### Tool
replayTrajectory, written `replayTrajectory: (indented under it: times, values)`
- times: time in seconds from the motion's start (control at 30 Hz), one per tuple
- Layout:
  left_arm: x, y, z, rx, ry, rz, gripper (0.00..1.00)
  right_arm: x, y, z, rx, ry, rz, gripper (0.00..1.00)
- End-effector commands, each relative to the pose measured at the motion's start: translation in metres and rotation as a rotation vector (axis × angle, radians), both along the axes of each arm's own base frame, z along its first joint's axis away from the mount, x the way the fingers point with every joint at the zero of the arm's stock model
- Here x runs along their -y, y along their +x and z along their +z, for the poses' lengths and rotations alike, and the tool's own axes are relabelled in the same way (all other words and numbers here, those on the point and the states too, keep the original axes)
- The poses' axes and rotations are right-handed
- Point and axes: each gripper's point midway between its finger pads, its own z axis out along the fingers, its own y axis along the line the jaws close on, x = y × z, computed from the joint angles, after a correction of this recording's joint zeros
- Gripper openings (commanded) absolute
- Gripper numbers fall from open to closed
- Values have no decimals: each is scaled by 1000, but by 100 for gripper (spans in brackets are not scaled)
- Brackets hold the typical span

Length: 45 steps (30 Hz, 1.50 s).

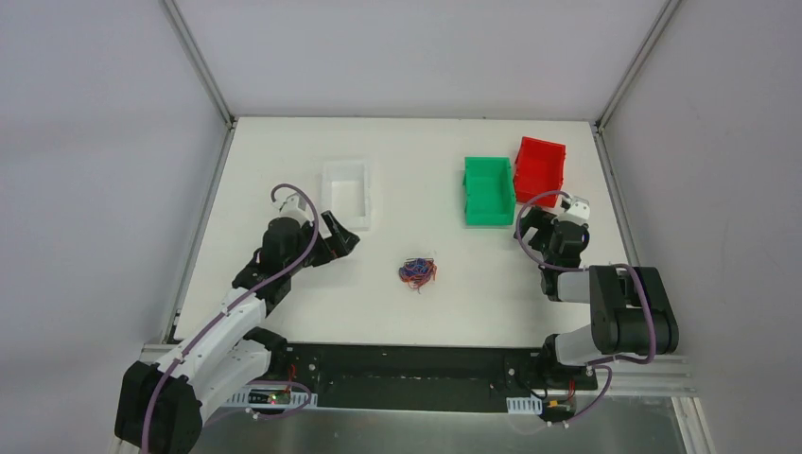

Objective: Untangle the cables

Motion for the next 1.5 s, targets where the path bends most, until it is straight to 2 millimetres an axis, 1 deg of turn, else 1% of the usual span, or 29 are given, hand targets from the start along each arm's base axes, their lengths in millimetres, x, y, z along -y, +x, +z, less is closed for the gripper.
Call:
replayTrajectory:
  times: [0.0,0.07,0.13,0.17,0.2,0.23,0.27,0.3,0.33,0.4,0.5,0.57,0.63,0.73,0.83,0.9,1.0,1.1,1.17,1.23,1.3,1.37,1.43,1.47]
  values:
    - [0,7,15,59,34,-19,100,-2,10,21,75,8,5,99]
    - [3,7,14,67,48,-52,100,4,7,27,85,11,-37,99]
    - [4,11,6,52,74,-55,100,4,3,40,92,18,-41,99]
    - [8,12,2,37,87,-89,100,3,0,45,67,36,-47,99]
    - [14,13,-3,15,99,-125,100,1,-3,54,48,64,-52,99]
    - [23,13,-12,-24,104,-172,100,-3,-8,58,2,88,-45,99]
    - [33,13,-15,-39,109,-207,100,-8,-15,67,-34,114,-31,99]
    - [41,14,-17,-37,125,-240,100,-15,-20,73,-68,145,-8,99]
    - [51,15,-17,-30,144,-271,97,-24,-25,78,-84,173,32,99]
    - [67,15,-15,-13,175,-316,96,-42,-34,83,-101,245,107,99]
    - [87,13,-9,12,177,-395,95,-57,-45,85,-109,371,121,99]
    - [96,9,-8,19,173,-442,94,-66,-52,86,-112,462,119,99]
    - [102,6,-10,18,175,-478,93,-80,-57,91,-117,521,180,99]
    - [109,1,-16,-1,175,-520,91,-99,-65,91,-165,607,260,93]
    - [116,-1,-25,-35,171,-550,90,-130,-79,93,-209,659,409,91]
    - [123,-4,-33,-68,162,-587,88,-148,-88,86,-251,643,482,87]
    - [135,-10,-43,-105,155,-640,86,-174,-100,71,-317,592,554,82]
    - [141,-14,-52,-130,163,-670,83,-199,-111,59,-366,584,621,71]
    - [144,-15,-56,-141,163,-680,81,-212,-117,51,-391,591,645,63]
    - [146,-15,-58,-150,161,-686,78,-223,-122,43,-407,597,660,60]
    - [148,-15,-59,-154,156,-686,75,-234,-125,37,-420,597,682,51]
    - [149,-13,-59,-155,150,-679,73,-245,-127,32,-444,593,704,50]
    - [150,-12,-59,-153,143,-671,72,-258,-131,25,-484,585,735,40]
    - [151,-12,-59,-152,139,-667,71,-262,-131,24,-495,583,744,38]
